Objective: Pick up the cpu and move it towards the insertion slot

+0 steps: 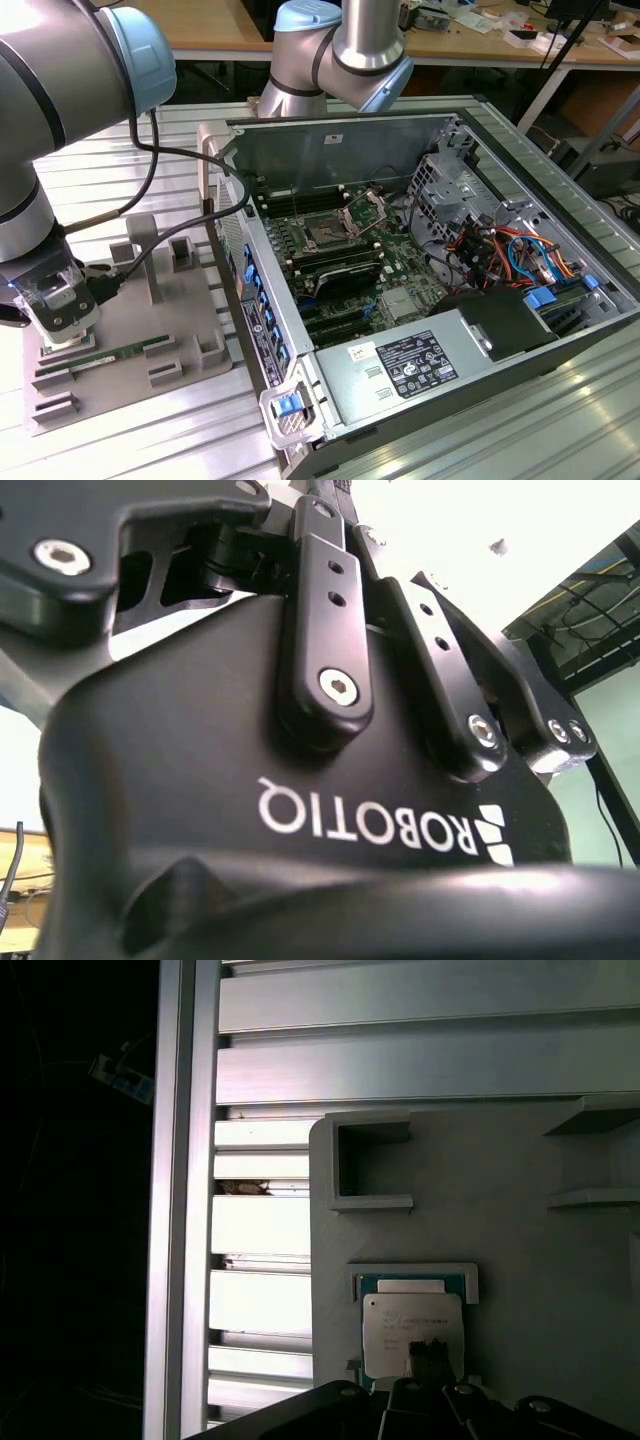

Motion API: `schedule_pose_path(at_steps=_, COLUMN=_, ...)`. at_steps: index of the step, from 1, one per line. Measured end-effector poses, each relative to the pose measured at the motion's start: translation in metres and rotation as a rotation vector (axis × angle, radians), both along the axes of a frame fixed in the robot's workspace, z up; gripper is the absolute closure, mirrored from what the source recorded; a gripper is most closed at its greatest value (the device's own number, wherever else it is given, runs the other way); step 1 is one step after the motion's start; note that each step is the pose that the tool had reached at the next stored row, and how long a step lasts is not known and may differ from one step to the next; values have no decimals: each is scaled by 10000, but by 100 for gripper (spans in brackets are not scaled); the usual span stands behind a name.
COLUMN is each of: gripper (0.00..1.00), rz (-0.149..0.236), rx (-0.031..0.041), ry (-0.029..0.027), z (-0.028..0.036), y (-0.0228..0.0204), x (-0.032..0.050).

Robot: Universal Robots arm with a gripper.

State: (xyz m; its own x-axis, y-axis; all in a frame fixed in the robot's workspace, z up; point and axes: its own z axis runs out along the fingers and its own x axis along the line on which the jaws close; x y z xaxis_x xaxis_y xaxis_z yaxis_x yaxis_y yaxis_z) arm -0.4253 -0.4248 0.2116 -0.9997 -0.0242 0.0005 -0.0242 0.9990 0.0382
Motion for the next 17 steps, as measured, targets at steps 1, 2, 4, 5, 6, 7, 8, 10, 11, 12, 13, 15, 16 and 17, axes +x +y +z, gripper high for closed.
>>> schedule_pose_path(at_steps=1, gripper=84, rz=0, rx=-1, ry=0, z=0, y=0, x=0)
schedule_pose_path(at_steps=2, gripper=84, rz=0, rx=0, ry=0, z=0, y=0, x=0)
schedule_pose_path(at_steps=4, gripper=77, rz=0, rx=0, ry=0, z=-1, y=0, x=0)
schedule_pose_path(at_steps=5, gripper=71, rz=0, rx=0, ry=0, z=-1, y=0, x=0)
schedule_pose_path(at_steps=6, gripper=64, rz=1, rx=0, ry=0, z=-1, y=0, x=0)
schedule_pose_path(at_steps=7, gripper=58, rz=1, rx=0, ry=0, z=-1, y=0, x=0)
schedule_pose_path(at_steps=8, gripper=52, rz=0, rx=-1, ry=0, z=-2, y=0, x=0)
schedule_pose_path(at_steps=10, gripper=52, rz=0, rx=-1, ry=0, z=-2, y=0, x=0)
schedule_pose_path(at_steps=11, gripper=46, rz=0, rx=0, ry=0, z=-2, y=0, x=0)
schedule_pose_path(at_steps=12, gripper=46, rz=0, rx=0, ry=0, z=-2, y=0, x=0)
schedule_pose_path(at_steps=13, gripper=46, rz=0, rx=-1, ry=0, z=-2, y=0, x=0)
schedule_pose_path(at_steps=15, gripper=46, rz=1, rx=0, ry=0, z=-3, y=0, x=0)
schedule_pose_path(at_steps=16, gripper=46, rz=0, rx=0, ry=0, z=-3, y=0, x=0)
schedule_pose_path(at_steps=17, gripper=45, rz=0, rx=0, ry=0, z=-3, y=0, x=0)
